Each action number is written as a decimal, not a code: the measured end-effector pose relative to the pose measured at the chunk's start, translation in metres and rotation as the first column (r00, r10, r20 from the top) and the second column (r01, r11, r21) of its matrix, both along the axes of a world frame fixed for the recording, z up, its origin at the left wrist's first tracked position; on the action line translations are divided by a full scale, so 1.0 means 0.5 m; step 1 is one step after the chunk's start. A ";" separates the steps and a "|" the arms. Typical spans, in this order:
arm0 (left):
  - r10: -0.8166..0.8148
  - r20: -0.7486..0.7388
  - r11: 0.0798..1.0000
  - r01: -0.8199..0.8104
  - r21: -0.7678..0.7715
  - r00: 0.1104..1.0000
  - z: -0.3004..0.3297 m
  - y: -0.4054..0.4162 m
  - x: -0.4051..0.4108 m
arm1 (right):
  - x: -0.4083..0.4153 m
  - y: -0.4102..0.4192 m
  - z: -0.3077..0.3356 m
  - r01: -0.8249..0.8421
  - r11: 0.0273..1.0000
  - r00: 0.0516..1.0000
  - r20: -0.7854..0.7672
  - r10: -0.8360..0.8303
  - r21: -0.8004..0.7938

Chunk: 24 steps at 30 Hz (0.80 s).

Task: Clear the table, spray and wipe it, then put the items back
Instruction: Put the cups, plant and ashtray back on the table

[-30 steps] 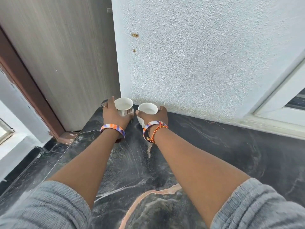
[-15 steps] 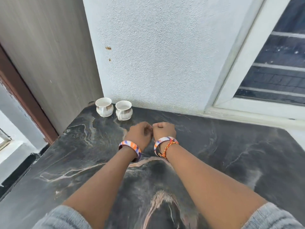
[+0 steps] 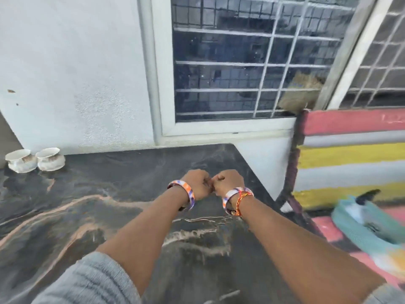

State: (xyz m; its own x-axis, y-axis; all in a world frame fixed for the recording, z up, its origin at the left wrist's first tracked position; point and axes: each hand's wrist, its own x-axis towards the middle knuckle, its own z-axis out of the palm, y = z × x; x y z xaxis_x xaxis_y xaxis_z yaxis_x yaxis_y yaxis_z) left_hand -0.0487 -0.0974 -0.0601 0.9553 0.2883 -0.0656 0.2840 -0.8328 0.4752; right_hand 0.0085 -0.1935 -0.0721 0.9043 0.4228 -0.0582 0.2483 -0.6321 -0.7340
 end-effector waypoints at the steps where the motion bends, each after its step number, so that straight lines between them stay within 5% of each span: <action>1: -0.049 0.004 0.999 0.049 0.002 0.999 0.006 -0.048 0.020 | 0.017 -0.052 0.007 0.036 0.999 0.999 0.003 -0.036 0.007; 15: -0.540 -0.109 0.829 0.550 0.101 0.835 -0.011 -0.581 0.351 | 0.249 -0.618 -0.016 0.416 0.906 0.909 -0.001 -0.417 -0.078; 24: -0.668 -0.154 0.740 0.671 -0.037 0.728 -0.103 -0.811 0.639 | 0.504 -0.851 -0.110 0.583 0.804 0.792 -0.139 -0.594 -0.114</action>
State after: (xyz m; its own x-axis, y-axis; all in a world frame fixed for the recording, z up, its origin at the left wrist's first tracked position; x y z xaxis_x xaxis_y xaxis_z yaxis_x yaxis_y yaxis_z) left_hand 0.2708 -0.5031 -0.1116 0.8800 -0.4197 -0.2224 -0.2866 -0.8425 0.4562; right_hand 0.2608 -0.6192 -0.1269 0.9526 -0.1978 -0.2312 -0.3038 -0.6627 -0.6845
